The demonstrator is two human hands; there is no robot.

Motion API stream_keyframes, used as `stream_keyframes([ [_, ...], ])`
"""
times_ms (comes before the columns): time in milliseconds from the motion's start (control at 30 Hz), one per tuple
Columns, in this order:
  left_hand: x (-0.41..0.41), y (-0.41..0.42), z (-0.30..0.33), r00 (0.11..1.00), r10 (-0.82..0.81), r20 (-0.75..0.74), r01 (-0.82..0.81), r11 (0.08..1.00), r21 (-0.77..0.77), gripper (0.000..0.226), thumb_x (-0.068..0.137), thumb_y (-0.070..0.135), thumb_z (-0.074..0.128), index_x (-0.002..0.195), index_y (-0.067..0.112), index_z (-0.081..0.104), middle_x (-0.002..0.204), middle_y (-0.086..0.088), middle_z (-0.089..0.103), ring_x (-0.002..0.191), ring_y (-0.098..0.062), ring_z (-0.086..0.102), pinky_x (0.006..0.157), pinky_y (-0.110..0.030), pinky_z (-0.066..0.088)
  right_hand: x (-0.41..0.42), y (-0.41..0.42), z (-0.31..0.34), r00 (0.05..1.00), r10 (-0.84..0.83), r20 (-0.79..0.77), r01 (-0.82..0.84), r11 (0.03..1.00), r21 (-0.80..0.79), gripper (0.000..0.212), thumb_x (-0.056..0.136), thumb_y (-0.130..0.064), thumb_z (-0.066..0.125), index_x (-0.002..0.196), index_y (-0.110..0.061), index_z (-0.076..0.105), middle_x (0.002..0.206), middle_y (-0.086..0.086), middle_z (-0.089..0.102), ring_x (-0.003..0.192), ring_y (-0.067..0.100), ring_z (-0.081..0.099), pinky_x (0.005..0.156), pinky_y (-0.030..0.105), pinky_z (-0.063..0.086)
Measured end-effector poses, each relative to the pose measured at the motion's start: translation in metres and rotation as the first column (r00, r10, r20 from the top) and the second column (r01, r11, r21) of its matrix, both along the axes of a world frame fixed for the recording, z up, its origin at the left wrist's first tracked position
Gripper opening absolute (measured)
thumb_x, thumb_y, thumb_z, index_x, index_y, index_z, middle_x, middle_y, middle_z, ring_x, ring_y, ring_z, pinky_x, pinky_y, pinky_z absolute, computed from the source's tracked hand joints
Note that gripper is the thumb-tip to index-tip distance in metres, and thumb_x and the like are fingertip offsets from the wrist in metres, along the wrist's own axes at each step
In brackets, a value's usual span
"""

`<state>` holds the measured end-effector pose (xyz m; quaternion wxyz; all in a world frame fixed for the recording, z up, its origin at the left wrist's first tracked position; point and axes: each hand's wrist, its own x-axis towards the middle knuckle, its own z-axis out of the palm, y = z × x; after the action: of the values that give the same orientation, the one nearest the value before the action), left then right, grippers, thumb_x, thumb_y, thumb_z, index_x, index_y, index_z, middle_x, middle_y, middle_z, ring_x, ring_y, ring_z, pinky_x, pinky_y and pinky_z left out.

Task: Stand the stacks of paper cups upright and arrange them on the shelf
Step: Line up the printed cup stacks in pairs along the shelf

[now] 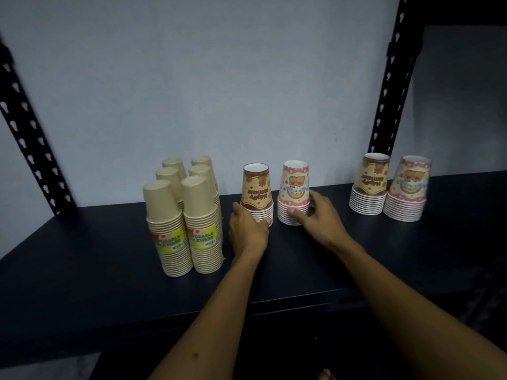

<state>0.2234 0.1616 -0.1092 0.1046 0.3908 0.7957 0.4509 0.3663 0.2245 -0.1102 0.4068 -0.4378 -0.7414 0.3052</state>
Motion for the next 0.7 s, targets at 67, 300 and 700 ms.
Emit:
stream_keyframes([
  [67,-0.002,-0.001,-0.001,1.000,0.004,0.031,-0.005,1.000,0.025,0.063,0.079,0.021,0.076,0.128,0.006,0.040,0.132,-0.014,0.053,0.122,-0.031,0.051,0.095,-0.040,0.046,0.001,0.002,-0.004,0.999,0.002,0.035,-0.002,1.000,0.002,0.067,0.072,-0.047,0.075,0.132,-0.032,0.049,0.129,-0.002,0.057,0.121,0.012,0.052,0.101,0.041,0.048],
  [300,-0.006,-0.003,-0.004,0.999,0.009,0.041,-0.013,0.996,0.093,0.056,0.076,0.022,0.079,0.122,0.007,0.051,0.126,-0.011,0.058,0.117,-0.027,0.054,0.093,-0.035,0.045,0.007,-0.008,0.001,1.000,0.011,-0.025,-0.012,0.999,-0.040,0.061,0.085,-0.015,0.071,0.140,-0.015,0.045,0.134,0.003,0.058,0.110,0.004,0.051,0.093,0.020,0.040],
  [700,-0.002,-0.006,-0.001,0.998,0.053,0.026,-0.055,0.996,0.075,0.051,0.081,0.019,0.074,0.124,0.007,0.048,0.129,-0.011,0.057,0.121,-0.027,0.052,0.093,-0.036,0.046,0.003,-0.010,0.000,0.998,0.058,-0.005,-0.058,0.998,0.011,0.059,0.087,-0.016,0.069,0.141,-0.017,0.045,0.134,0.003,0.058,0.108,0.003,0.050,0.091,0.019,0.040],
])
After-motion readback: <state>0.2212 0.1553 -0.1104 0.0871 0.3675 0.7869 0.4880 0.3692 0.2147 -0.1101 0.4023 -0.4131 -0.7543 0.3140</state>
